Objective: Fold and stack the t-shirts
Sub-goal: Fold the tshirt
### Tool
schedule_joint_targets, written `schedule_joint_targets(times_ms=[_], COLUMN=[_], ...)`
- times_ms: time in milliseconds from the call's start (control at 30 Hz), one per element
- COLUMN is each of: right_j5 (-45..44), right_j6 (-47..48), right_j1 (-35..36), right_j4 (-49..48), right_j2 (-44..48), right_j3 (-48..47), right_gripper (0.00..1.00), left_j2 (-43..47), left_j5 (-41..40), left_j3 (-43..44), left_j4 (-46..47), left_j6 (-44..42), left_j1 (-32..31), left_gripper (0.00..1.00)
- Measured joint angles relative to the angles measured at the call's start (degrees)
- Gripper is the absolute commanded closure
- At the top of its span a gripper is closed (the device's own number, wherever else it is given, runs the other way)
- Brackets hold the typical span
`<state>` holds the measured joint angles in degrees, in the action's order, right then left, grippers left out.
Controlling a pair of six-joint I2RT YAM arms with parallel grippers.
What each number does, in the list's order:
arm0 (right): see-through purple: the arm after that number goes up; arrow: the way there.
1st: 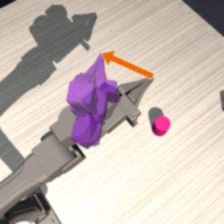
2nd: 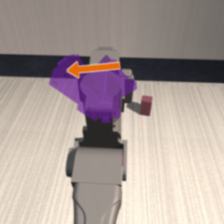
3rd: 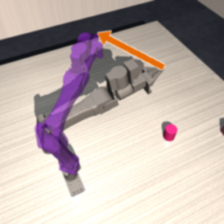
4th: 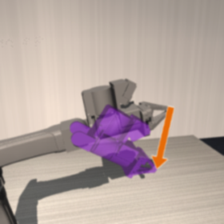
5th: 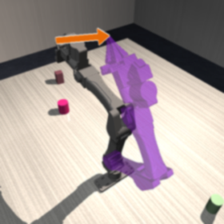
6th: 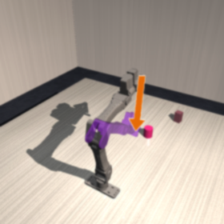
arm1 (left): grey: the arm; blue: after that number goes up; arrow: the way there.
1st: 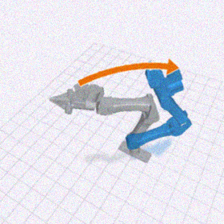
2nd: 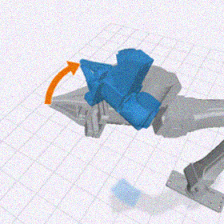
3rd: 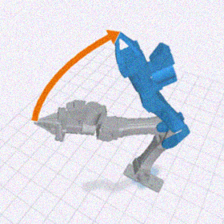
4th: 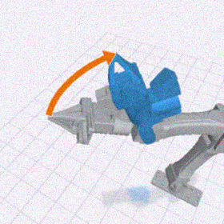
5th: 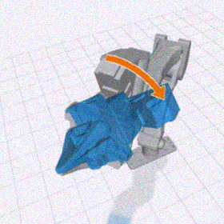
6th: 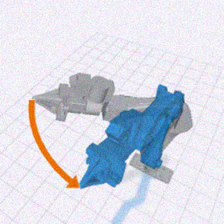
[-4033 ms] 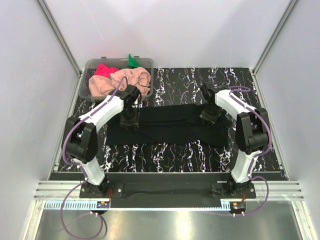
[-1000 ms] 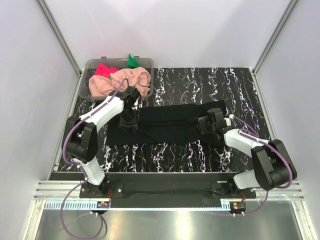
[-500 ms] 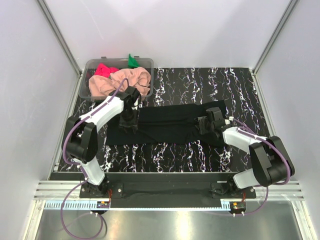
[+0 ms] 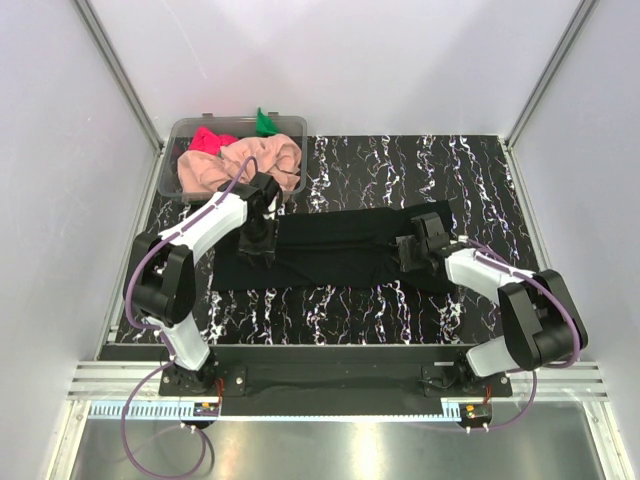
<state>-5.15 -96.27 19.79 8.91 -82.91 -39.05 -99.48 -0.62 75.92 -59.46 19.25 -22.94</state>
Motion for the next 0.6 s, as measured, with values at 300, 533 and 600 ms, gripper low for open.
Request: schedule_joint_targets(times_ms=[300,533,600], right_j5=[0.5,0.1,0.1], right_j6=[-1.0,0.5,1.1], right_j1=[-0.1,-0.1,-0.1], right_j4=[-4.1,-6.8,-6.8], right_j2=[-7.1,-8.8,-8.9], right_j3=[-0.5,-1.6,-2.0], right_gripper=[0.55,0.55,0.55], left_j2=[0.0,0.0,0.0], left_j5=[0.0,0.0,0.0], left_j3=[0.0,0.0,0.0], left_j4=[0.0,0.0,0.0], left_j6=[0.0,-0.1,-0.2], left_j1=[0.0,0.0,0.0], left_gripper=[0.54,0.55,0.55])
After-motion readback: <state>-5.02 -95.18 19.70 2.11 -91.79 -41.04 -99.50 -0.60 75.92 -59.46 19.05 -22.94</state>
